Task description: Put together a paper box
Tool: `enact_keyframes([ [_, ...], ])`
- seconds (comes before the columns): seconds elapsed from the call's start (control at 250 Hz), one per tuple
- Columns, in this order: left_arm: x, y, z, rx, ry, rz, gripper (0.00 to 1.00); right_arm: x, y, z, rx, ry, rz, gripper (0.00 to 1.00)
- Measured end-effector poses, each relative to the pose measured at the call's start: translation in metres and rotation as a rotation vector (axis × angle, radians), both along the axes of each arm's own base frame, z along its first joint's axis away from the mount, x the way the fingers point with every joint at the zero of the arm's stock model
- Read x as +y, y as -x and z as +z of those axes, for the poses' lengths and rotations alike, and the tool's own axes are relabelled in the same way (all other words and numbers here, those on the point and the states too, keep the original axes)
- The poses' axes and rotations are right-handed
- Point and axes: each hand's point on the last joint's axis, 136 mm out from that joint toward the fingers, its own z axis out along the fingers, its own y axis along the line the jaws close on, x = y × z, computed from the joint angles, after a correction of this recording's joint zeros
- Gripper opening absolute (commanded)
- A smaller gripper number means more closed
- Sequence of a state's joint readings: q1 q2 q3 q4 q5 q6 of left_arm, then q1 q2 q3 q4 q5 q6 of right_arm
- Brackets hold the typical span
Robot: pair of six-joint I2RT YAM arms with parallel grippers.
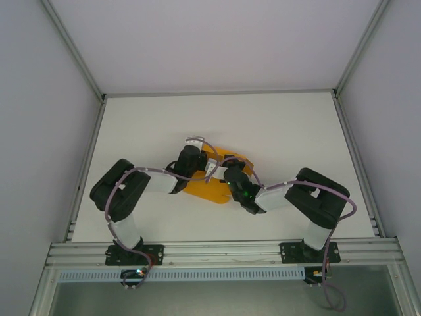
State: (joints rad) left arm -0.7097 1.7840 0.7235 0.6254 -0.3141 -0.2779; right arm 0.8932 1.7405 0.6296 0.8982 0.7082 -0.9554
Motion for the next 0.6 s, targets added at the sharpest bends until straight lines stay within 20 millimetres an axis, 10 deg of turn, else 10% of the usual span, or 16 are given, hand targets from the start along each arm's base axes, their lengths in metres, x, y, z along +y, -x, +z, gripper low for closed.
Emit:
enact_keyframes([
  [0.2, -0.002, -0.002, 0.0, -0.01, -0.01, 0.041, 0.0, 0.0, -0.001, 0.0, 0.003, -0.012, -0.01, 0.0],
  [0.339, 0.003, 0.001, 0.002, 0.025, 0.011, 0.019, 0.38, -0.001, -0.001, -0.001, 0.0, -0.007, -0.024, 0.0],
  [0.599, 0.019, 0.018, 0.028, 0.057, 0.063, -0.03, 0.59, 0.0, 0.001, -0.004, 0.003, 0.006, -0.025, 0.0],
])
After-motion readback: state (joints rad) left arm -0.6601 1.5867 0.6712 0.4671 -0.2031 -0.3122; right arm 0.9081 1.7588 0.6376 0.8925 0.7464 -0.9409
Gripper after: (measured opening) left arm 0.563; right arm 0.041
